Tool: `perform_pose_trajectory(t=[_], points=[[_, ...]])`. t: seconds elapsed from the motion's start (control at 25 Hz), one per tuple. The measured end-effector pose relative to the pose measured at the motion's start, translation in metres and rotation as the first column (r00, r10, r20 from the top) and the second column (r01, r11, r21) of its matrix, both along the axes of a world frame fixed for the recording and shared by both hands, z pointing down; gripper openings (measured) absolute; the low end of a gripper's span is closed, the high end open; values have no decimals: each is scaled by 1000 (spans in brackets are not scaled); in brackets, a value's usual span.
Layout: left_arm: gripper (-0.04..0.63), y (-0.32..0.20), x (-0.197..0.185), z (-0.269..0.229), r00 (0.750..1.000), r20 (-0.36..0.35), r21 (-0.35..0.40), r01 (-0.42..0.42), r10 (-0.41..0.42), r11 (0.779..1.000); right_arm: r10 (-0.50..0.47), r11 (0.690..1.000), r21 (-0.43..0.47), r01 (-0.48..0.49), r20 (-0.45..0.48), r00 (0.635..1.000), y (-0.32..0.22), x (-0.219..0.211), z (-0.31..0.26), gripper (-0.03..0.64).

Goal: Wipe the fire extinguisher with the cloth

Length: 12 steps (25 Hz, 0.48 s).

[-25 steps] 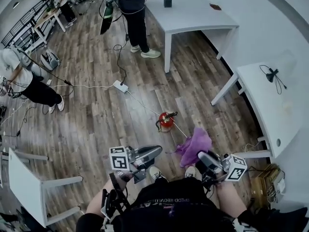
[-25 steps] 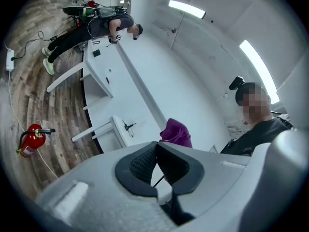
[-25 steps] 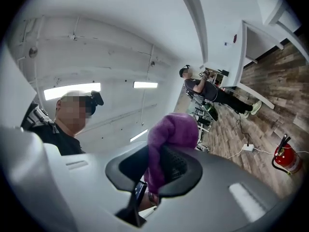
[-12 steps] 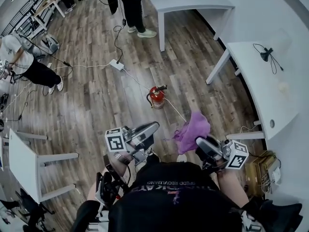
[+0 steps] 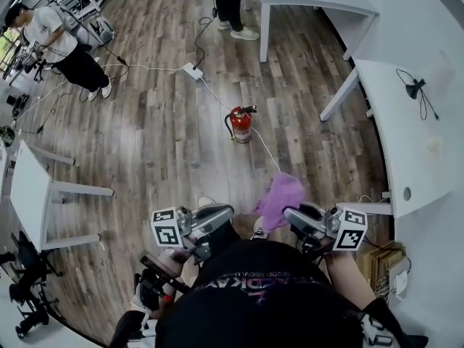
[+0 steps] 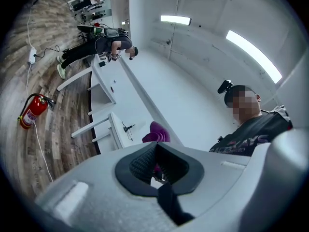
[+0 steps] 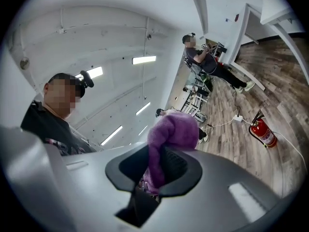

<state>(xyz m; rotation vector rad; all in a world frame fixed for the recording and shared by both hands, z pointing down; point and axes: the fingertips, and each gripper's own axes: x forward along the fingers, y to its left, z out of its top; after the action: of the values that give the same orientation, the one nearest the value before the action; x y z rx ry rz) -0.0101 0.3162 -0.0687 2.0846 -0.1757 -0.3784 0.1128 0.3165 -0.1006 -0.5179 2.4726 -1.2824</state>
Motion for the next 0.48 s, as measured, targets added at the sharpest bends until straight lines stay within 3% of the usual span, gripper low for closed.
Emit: perform_pose_trajectory(t=[0.24, 0.48], points=[[-3, 47, 5, -9, 998, 38, 62, -60, 58, 996, -91, 996, -3, 91, -5, 996, 18, -16, 3, 63], [-3, 51, 3, -12, 995, 79, 102, -72, 64, 992, -148, 989, 3, 148, -17, 989, 29, -26, 4, 63]])
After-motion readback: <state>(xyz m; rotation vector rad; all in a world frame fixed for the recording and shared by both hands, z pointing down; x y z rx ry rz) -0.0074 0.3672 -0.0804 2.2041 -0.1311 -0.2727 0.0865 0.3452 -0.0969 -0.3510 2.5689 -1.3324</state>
